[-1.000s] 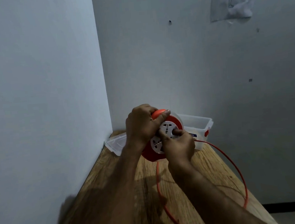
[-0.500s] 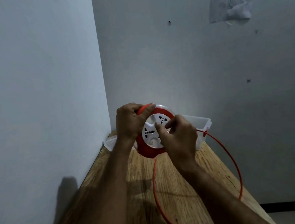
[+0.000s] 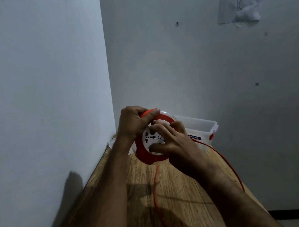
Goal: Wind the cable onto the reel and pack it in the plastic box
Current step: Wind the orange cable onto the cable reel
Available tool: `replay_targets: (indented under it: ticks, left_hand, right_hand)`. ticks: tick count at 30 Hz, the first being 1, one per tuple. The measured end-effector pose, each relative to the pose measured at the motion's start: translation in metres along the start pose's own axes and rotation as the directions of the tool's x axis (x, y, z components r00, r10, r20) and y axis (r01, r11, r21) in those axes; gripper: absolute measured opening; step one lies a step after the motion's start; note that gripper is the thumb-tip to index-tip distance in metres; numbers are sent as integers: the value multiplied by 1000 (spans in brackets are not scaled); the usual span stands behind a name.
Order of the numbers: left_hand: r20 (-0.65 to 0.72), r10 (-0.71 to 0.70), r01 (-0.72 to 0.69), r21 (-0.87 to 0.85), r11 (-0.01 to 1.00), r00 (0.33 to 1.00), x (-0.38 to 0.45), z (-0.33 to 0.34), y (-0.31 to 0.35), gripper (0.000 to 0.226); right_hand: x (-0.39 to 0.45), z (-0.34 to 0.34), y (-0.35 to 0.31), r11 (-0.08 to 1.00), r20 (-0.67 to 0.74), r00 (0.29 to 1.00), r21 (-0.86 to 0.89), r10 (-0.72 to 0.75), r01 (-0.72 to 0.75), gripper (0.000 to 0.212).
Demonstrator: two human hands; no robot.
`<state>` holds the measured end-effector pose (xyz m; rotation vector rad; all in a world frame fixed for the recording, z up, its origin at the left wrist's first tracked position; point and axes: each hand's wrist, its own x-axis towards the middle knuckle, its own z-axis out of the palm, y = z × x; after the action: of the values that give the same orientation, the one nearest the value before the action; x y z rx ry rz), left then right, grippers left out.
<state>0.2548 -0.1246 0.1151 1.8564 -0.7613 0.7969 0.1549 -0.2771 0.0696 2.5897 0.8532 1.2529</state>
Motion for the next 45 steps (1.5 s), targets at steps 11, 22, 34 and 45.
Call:
replay_targets:
  ticks: [11,22,34,45]
  left_hand:
    - [97,31,-32,5,999,995,1,5,1,48]
    - [126,-26,22,27,999,992,-2,20,1,69]
    - [207,-96,81,76,994,974,33,28,1,80]
    - [212,-194,172,120,978,958,117,0,45,61]
  right_hand:
    - [-6,-2,3,997,54,998,-63,37,-34,52]
    - [-9,3,19,994,103,994,-94,-39,48,37]
    - [18,-3,56,986,217,968,-73,-128,147,37]
    - [103,-55,113,970,328,913,57,-242,236,58]
